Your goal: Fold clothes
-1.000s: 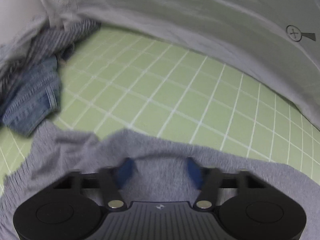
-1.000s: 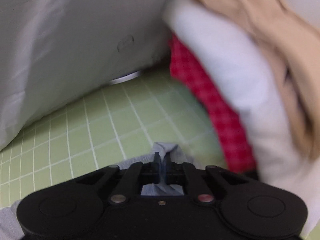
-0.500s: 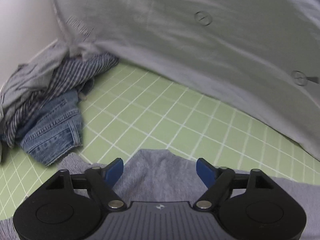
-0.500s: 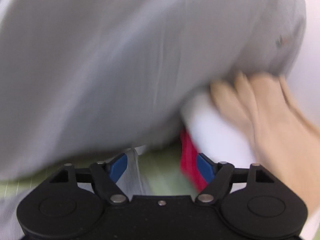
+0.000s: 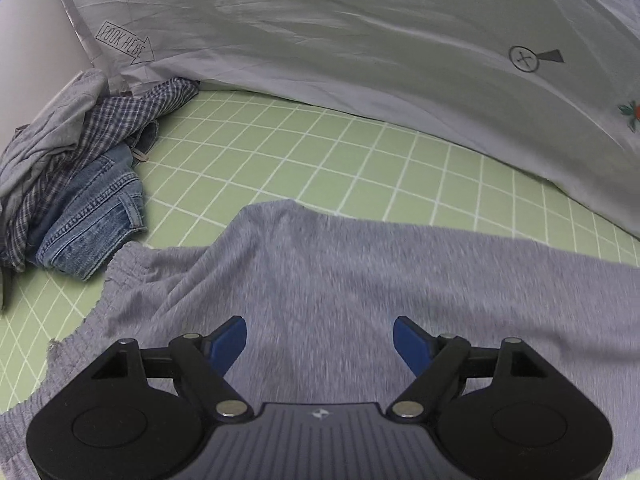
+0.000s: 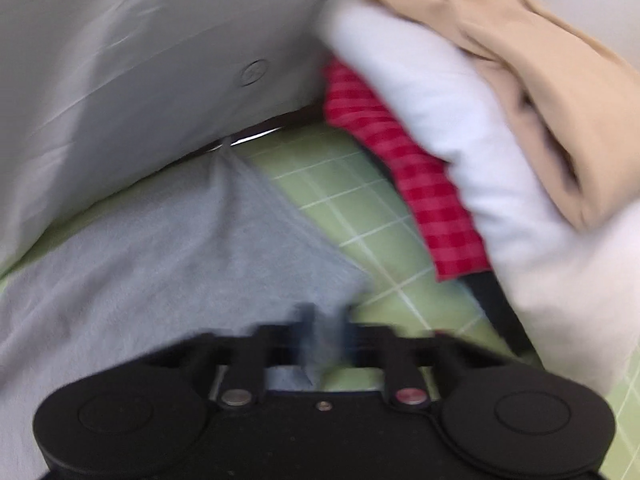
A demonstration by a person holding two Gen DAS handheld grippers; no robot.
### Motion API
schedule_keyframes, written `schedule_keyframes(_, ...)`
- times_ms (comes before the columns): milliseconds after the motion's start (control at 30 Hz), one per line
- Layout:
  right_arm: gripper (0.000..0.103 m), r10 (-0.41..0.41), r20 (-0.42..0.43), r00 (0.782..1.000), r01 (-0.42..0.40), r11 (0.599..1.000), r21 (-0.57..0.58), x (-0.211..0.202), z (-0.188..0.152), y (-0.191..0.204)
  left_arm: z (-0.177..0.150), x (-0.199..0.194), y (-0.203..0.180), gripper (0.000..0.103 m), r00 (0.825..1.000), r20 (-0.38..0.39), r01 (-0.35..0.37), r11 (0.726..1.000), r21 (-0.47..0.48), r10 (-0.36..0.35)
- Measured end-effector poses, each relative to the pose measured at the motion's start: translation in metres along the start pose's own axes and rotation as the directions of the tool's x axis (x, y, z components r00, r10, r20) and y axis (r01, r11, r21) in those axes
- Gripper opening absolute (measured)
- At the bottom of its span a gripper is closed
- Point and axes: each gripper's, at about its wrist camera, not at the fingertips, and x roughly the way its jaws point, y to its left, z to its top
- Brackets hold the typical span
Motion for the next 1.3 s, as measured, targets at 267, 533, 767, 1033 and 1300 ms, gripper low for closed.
schedule_keyframes(267,0.006,-0.1,-0.065,0.993,0.098,0.995,-0.032,-0.026,-0.031,-0.045,-0.026,-0.052,0.03,0.081,1.0,-0.005,0.019,1.0,-0.024,-0.019)
schedule_keyframes(533,0.087,0.018,-0.033,0.999,-0.017,1.0,0.023,-0.103,-0.069,-0.062,-0.066,-0.123,0.076,0.087,0.998,0.047,0.037,0.995,-0.091,-0.033)
schedule_keyframes(767,0.103,0.293,-0.073,0.953,-0.297,0.954,-0.05,-0.171,-0.138,-0.008,-0.1,-0.149,0.11,0.089,0.998,0.05,0.051,0.985,-0.165,-0.044)
schedule_keyframes(1033,0.103,0.373,-0.199,0.906,-0.405,0.902,-0.153,-0.208,-0.207,0.059,-0.119,-0.148,0.147,0.09,0.999,0.02,0.049,0.992,-0.117,-0.047)
schedule_keyframes(1300,0.103,0.254,-0.208,0.945,-0.28,0.954,-0.106,-0.211,-0.228,0.094,-0.088,-0.119,0.203,0.09,0.999,0.017,0.041,0.993,-0.109,-0.039)
